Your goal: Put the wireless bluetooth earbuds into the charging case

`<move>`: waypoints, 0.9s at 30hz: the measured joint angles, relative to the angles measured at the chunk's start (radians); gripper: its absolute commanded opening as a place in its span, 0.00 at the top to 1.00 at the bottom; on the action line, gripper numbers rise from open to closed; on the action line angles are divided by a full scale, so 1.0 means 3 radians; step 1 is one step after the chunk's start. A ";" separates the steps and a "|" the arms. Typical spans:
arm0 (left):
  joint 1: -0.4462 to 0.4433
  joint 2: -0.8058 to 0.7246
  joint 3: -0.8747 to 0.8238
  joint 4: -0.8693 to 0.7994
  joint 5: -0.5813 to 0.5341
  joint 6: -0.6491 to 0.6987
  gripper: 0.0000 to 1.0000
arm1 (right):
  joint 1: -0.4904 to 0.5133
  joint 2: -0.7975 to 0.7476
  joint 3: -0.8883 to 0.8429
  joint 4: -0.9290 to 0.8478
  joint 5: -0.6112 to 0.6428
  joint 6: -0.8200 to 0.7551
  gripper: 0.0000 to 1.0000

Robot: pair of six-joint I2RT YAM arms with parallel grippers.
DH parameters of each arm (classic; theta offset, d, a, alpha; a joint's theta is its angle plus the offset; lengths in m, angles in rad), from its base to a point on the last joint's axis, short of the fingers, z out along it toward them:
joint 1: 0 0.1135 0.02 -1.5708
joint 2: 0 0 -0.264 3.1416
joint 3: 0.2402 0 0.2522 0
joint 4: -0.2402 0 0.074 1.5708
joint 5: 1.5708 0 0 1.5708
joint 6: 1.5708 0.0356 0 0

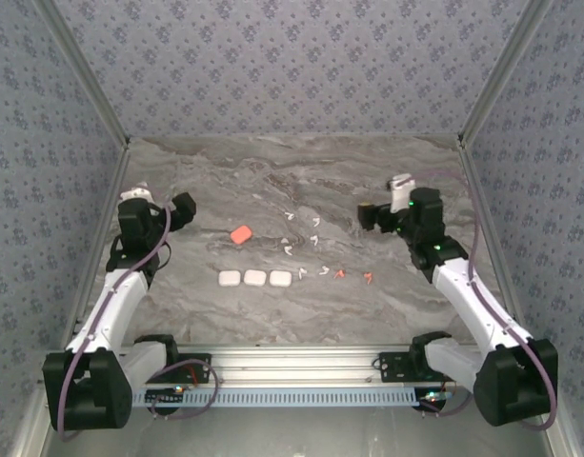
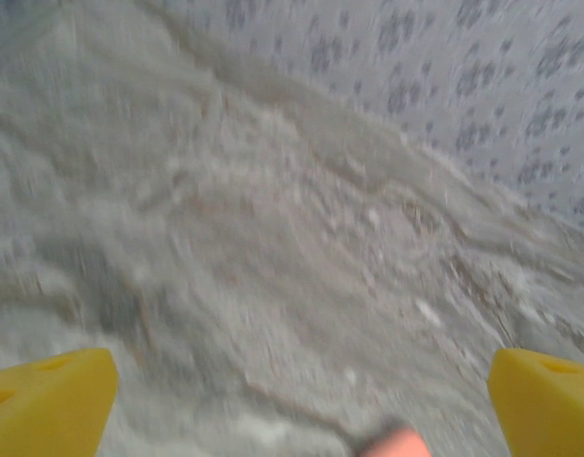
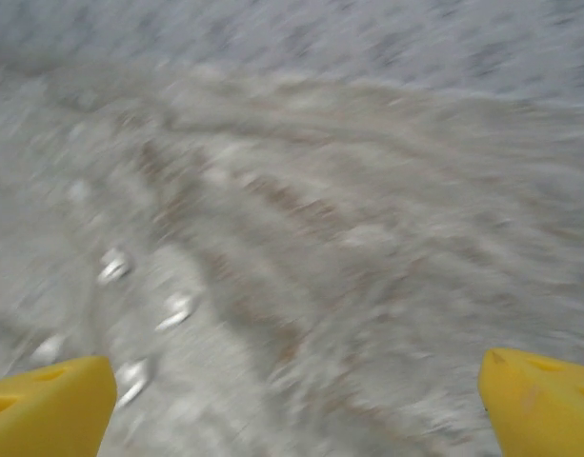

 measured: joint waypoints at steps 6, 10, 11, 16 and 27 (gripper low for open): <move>-0.0009 -0.0080 -0.0085 -0.0459 0.0314 -0.0525 0.01 | 0.0930 0.0668 0.0732 -0.0882 -0.0015 -0.0275 0.00; -0.0009 -0.0215 -0.0229 -0.0542 0.0348 -0.0721 0.01 | 0.1368 0.1294 0.1160 -0.1270 0.0034 -0.0528 0.02; -0.0009 -0.0229 -0.0248 -0.0562 0.0348 -0.0753 0.01 | 0.1460 0.1448 0.1249 -0.1357 0.0037 -0.0603 0.03; -0.0009 -0.0238 -0.0261 -0.0614 0.0360 -0.0819 0.01 | 0.1768 0.1990 0.1514 -0.1616 0.0064 -0.0949 0.04; -0.0009 -0.0238 -0.0261 -0.0671 0.0357 -0.0820 0.01 | 0.2094 0.2599 0.1633 -0.1675 0.0155 -0.1572 0.07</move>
